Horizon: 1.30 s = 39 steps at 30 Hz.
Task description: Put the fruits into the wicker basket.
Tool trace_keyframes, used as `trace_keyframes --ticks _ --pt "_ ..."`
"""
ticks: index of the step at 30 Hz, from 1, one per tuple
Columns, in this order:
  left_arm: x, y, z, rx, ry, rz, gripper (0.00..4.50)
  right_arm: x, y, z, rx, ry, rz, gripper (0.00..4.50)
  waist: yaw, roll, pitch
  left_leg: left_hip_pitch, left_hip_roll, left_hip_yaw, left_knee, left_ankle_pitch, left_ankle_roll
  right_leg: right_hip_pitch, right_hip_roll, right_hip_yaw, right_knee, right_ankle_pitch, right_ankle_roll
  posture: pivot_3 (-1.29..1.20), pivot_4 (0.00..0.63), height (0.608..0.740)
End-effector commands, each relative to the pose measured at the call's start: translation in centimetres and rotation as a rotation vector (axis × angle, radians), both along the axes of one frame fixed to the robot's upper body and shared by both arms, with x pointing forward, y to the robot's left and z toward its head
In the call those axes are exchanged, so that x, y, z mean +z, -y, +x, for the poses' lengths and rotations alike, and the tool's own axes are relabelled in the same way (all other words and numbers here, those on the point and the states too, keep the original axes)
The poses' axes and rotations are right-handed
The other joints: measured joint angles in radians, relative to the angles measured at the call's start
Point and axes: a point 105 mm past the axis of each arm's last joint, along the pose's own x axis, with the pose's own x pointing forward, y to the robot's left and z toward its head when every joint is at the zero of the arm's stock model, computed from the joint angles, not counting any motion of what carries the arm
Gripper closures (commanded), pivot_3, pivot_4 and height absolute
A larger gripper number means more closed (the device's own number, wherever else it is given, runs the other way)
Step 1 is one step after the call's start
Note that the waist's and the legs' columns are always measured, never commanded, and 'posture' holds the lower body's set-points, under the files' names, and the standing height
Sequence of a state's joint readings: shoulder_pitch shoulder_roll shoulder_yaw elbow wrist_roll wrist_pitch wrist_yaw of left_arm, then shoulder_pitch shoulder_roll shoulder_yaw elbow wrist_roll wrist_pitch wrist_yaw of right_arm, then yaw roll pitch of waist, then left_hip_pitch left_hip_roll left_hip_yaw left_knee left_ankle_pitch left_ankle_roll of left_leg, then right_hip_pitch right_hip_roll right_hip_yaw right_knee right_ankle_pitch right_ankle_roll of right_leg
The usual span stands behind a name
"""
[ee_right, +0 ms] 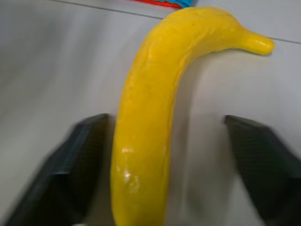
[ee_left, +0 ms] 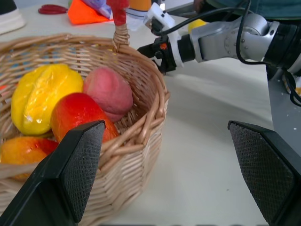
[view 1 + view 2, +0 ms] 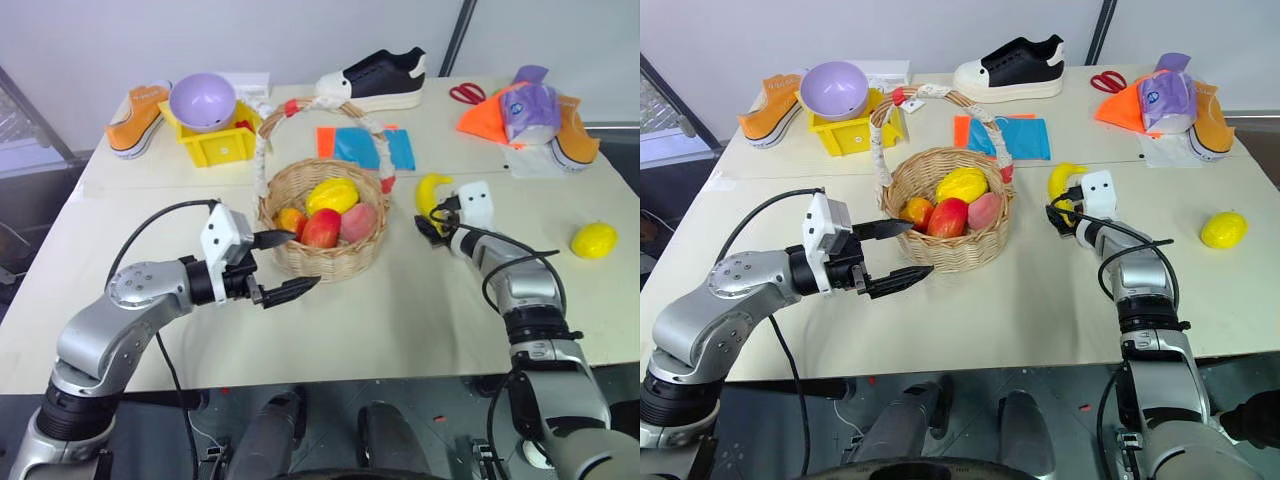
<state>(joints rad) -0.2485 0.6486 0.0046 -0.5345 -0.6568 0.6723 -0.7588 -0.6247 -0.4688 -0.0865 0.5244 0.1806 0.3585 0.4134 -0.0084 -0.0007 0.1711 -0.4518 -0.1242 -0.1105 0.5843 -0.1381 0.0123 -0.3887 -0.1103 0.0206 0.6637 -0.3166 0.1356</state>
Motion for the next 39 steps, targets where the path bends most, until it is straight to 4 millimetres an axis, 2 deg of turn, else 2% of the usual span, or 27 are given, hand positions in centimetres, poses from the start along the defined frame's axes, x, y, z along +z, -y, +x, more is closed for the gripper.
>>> trace_keyframes --ticks 1,3,6,8,13,15,18,20,24,28,33,36,39 --pt "0.8 0.1 -0.4 -0.004 0.054 0.003 0.0 2.3 -0.2 0.4 0.018 0.09 0.019 2.43 -0.004 0.0 0.0 0.0 0.0 0.0 0.0 0.0 0.0 0.0 0.0 0.0 0.0 0.0 0.0 0.0 0.15 0.74" --pt "0.7 -0.2 -0.2 0.008 0.054 0.002 0.0 2.9 -0.1 0.1 0.02 0.112 0.005 3.43 -0.005 0.0 0.0 0.001 0.0 0.0 0.0 0.0 0.0 0.0 0.0 0.0 0.001 0.0 0.0 0.0 0.15 0.74" --pt "0.6 -0.4 -0.1 0.022 0.053 0.001 0.0 3.6 0.4 -0.5 0.011 0.135 -0.008 3.43 -0.005 0.0 0.0 0.001 0.0 0.0 -0.001 0.0 0.0 0.0 0.0 0.0 0.001 0.0 0.0 0.0 0.15 0.74" --pt "0.7 -0.8 0.1 0.039 0.057 -0.007 0.0 4.4 0.9 -1.6 0.025 0.155 -0.029 3.43 -0.004 0.0 0.0 0.001 0.0 0.0 -0.001 0.0 0.0 -0.001 0.0 0.0 0.001 0.0 0.0 0.0 0.15 0.74" --pt "0.8 -3.3 1.3 0.131 0.062 -0.007 0.0 7.1 1.7 -8.4 0.21 0.199 -0.174 3.43 0.021 0.001 0.0 0.0 0.0 0.0 -0.003 0.0 0.0 -0.002 -0.001 0.0 -0.001 0.0 0.0 0.0 0.15 0.74" --pt "0.4 -4.8 1.7 0.166 0.052 0.007 0.0 7.2 0.6 -12.6 0.392 0.145 -0.224 3.43 0.022 0.001 0.0 -0.001 0.0 0.0 -0.004 0.0 0.0 -0.001 -0.002 0.0 -0.001 -0.001 -0.001 0.0 0.15 0.74" --pt "0.0 -6.2 2.3 0.191 0.052 0.02 0.0 6.6 -2.1 -18.3 0.654 0.01 -0.172 3.43 0.018 0.0 0.0 -0.002 0.0 0.0 -0.004 -0.001 0.0 -0.001 -0.002 -0.001 -0.002 -0.003 -0.003 0.0 0.15 0.74" --pt "0.0 -6.5 2.6 0.193 0.056 0.02 0.0 7.2 -3.7 -19.5 0.728 0.004 -0.115 3.43 0.004 -0.002 0.001 0.0 0.001 0.0 -0.004 -0.002 -0.002 0.0 -0.002 -0.001 -0.002 -0.003 -0.006 0.0 0.15 0.74" --pt "0.1 -6.2 3.0 0.177 0.067 0.01 0.0 9.1 -8.5 -19.1 0.857 0.083 -0.059 3.43 -0.013 -0.003 0.001 0.001 0.001 0.002 -0.004 -0.002 -0.002 0.0 -0.007 -0.002 -0.002 -0.003 -0.01 0.0 0.15 0.74" --pt "0.2 -5.6 2.9 0.16 0.073 -0.001 0.0 10.0 -12.5 -15.9 0.857 0.158 -0.076 3.43 -0.007 -0.005 0.001 0.001 0.003 0.003 -0.004 -0.002 -0.002 -0.002 -0.008 -0.006 -0.005 -0.002 -0.011 0.0 0.15 0.74" --pt "0.4 -4.5 2.4 0.146 0.082 -0.02 0.0 9.6 -15.6 -11.8 0.8 0.131 -0.087 3.43 -0.001 -0.006 0.001 -0.004 0.001 0.001 -0.005 -0.001 0.001 -0.006 -0.008 -0.008 -0.009 -0.001 -0.007 0.0 0.15 0.74" --pt "0.5 -4.0 2.0 0.141 0.085 -0.032 0.0 9.8 -16.6 -10.8 0.794 0.128 -0.081 3.43 -0.001 -0.006 0.002 -0.007 0.0 0.001 -0.005 -0.001 0.001 -0.008 -0.008 -0.007 -0.009 0.003 0.0 0.0 0.15 0.74" --pt "0.6 -3.3 1.4 0.13 0.087 -0.042 0.0 10.5 -17.0 -10.4 0.798 0.151 -0.069 2.41 -0.002 -0.006 0.002 -0.007 0.0 0.001 -0.004 -0.001 0.001 -0.007 -0.008 -0.007 -0.008 0.004 0.001 0.0 0.15 0.74"
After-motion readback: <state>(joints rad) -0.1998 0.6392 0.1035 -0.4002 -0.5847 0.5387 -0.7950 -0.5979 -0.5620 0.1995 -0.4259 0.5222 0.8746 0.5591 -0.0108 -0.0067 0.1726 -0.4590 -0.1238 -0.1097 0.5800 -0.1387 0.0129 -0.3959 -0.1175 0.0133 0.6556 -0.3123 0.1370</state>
